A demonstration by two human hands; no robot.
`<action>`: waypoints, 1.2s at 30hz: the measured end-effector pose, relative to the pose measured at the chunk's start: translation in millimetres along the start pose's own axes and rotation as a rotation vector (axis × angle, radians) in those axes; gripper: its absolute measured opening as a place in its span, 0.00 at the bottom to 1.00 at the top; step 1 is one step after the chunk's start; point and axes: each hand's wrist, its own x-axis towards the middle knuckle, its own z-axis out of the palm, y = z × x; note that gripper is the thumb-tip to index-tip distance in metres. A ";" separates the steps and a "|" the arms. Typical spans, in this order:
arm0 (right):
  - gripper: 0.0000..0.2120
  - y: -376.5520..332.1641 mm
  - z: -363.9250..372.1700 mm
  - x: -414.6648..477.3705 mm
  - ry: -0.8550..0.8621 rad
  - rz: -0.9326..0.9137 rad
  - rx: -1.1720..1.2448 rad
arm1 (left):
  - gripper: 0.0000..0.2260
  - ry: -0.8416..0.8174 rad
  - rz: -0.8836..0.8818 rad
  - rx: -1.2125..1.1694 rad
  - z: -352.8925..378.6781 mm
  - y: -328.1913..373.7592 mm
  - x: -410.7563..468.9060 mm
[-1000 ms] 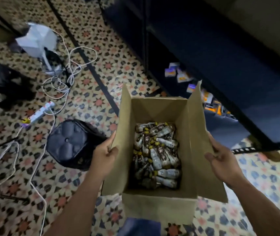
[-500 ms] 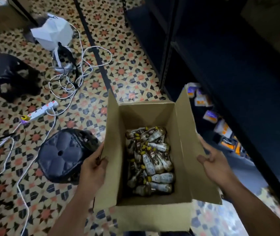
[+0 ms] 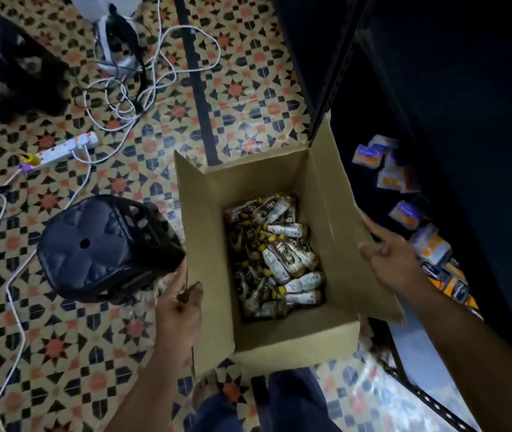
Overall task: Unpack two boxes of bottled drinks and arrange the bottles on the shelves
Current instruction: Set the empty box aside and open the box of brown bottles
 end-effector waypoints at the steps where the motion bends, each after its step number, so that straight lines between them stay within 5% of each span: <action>1: 0.31 5.2 0.2 0.3 0.011 0.003 0.018 | 0.25 0.013 -0.006 -0.013 -0.4 -6.0 -0.2; 14: 0.42 19.7 7.0 -15.6 0.094 -0.041 -0.127 | 0.28 0.014 0.015 0.066 -2.3 -2.9 -6.1; 20: 0.44 14.8 9.3 -22.3 0.148 -0.042 -0.159 | 0.40 0.000 0.057 0.129 -8.9 -5.6 6.9; 29: 0.38 14.7 21.3 -22.2 0.312 -0.262 -0.341 | 0.36 0.086 0.558 0.784 -15.0 19.1 18.1; 36: 0.42 23.0 51.3 -2.0 0.160 -0.216 -0.380 | 0.40 -0.155 0.297 0.842 3.5 15.8 36.2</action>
